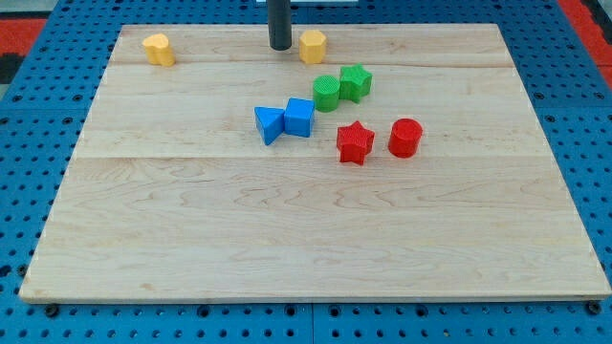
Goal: Move the green star towards the top right of the board
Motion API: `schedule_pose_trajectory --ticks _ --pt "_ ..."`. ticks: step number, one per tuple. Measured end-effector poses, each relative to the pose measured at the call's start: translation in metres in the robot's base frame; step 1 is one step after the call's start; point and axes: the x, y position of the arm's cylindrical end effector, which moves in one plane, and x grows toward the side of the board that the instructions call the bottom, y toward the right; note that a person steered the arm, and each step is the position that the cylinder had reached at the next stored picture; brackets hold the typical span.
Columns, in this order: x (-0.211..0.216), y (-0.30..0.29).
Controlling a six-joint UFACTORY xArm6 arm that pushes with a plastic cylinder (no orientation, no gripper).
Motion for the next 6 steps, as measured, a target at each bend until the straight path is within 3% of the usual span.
schedule_pose_trajectory --ticks 5,6 --pt "0.002 0.004" --pt "0.038 -0.030"
